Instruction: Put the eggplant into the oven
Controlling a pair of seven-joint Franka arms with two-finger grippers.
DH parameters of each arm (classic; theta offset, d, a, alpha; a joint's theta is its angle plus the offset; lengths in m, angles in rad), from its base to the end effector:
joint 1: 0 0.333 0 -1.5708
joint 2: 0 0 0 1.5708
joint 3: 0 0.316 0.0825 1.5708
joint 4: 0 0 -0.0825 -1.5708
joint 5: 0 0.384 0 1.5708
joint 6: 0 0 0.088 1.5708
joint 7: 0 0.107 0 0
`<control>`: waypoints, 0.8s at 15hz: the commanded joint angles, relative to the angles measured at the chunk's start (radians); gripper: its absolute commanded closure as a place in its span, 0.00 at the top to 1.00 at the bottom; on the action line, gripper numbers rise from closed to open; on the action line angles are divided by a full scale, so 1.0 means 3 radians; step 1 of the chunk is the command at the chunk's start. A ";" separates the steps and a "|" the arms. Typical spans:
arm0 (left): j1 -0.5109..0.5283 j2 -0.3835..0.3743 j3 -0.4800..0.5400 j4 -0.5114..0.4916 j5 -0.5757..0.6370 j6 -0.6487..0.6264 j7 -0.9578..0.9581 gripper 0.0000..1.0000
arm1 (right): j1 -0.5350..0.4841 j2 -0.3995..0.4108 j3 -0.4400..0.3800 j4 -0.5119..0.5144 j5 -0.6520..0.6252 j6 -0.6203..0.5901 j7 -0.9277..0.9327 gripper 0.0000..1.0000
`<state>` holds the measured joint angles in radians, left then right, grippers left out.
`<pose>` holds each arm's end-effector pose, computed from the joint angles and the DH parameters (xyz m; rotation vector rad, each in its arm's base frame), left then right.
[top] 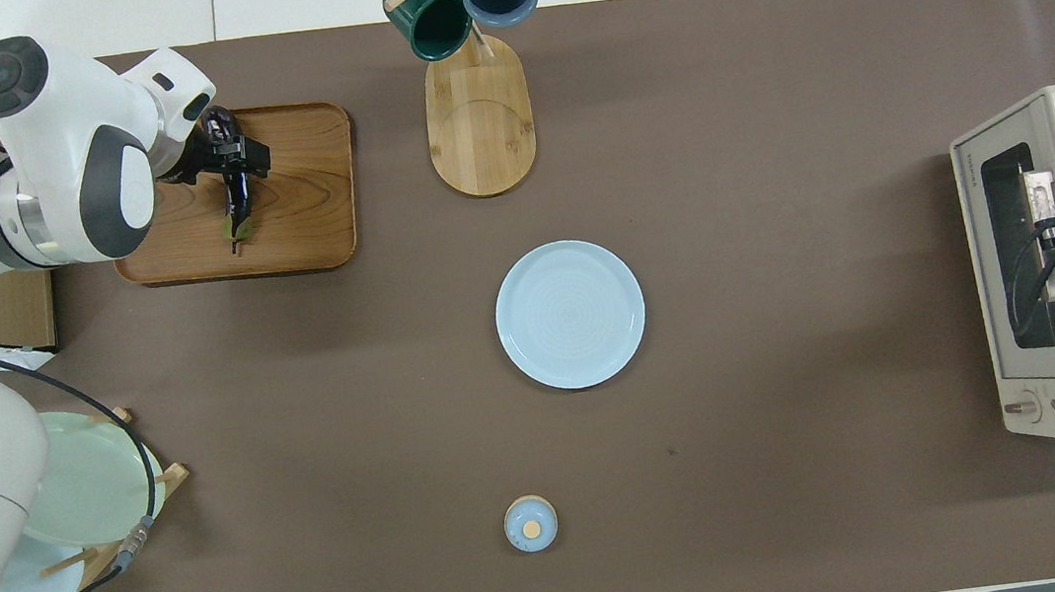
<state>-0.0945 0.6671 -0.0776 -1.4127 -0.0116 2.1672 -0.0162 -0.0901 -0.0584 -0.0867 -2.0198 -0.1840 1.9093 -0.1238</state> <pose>0.7238 -0.1147 0.3173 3.0671 -0.2013 0.1283 0.5225 -0.1073 0.4729 2.9822 0.0195 -0.1142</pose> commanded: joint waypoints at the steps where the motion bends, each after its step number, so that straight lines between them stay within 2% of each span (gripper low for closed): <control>1: -0.0048 0.0082 0.0018 0.0010 0.0105 0.0088 0.0049 1.00 | 0.0009 -0.0005 0.0038 -0.0109 -0.0056 0.0222 -0.0053 0.00; 6: -0.0053 0.0113 0.0013 0.0112 0.0080 -0.0107 0.0069 0.98 | 0.0233 0.0204 0.0044 -0.0114 -0.0010 0.0487 -0.0022 0.00; 7: -0.0048 0.0113 0.0013 0.0112 0.0080 -0.0096 0.0069 0.88 | 0.0264 0.0220 0.0044 -0.0129 -0.0005 0.0548 -0.0022 0.00; 9: -0.0038 0.0113 0.0013 0.0107 0.0080 -0.0081 0.0074 0.62 | 0.0331 0.0301 0.0044 -0.0190 0.0015 0.0696 -0.0017 0.00; 12: -0.0043 0.0108 0.0013 0.0112 0.0064 -0.0117 0.0069 0.16 | 0.0397 0.0414 0.0049 -0.0379 0.0138 0.1100 0.0039 0.00</control>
<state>-0.1017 0.6863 -0.0785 -1.4094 -0.0026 2.1601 -0.0036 0.0463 -0.0050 -0.0616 -2.0965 -0.1391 2.0921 -0.1165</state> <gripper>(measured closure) 0.485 0.991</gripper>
